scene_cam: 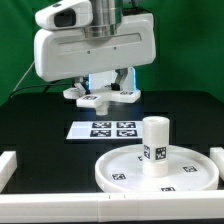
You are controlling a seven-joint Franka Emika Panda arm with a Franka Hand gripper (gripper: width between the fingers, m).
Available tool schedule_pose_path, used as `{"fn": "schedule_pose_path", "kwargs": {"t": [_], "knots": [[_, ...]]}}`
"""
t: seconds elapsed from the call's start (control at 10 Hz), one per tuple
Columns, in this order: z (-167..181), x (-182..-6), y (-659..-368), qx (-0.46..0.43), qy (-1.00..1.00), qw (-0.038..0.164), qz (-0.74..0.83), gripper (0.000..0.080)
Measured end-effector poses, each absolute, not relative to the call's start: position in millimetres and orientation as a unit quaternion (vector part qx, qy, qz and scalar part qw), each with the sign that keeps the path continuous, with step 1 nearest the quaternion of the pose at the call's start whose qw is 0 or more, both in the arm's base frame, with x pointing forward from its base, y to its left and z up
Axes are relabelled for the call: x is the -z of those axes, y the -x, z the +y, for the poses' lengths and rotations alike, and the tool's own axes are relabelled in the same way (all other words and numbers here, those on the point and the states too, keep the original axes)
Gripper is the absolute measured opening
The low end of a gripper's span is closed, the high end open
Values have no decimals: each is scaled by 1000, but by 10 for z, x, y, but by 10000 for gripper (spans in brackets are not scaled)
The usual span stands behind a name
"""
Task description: Assemble round table
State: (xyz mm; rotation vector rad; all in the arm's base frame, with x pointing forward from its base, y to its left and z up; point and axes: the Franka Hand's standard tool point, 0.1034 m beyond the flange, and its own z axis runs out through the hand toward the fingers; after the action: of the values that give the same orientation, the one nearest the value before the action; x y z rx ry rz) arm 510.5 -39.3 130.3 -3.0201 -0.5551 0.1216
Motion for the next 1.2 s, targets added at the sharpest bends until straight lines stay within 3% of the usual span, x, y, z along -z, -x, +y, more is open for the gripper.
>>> {"fn": "schedule_pose_path", "kwargs": {"t": [0.3, 0.7, 0.9, 1.2], "knots": [[44, -1567, -5548, -21, 988, 35, -148, 445], [79, -1546, -5540, -22, 989, 35, -144, 445], [346, -1544, -5623, -18, 987, 34, -158, 445], [350, -1414, -5652, -18, 986, 34, -161, 445]]}}
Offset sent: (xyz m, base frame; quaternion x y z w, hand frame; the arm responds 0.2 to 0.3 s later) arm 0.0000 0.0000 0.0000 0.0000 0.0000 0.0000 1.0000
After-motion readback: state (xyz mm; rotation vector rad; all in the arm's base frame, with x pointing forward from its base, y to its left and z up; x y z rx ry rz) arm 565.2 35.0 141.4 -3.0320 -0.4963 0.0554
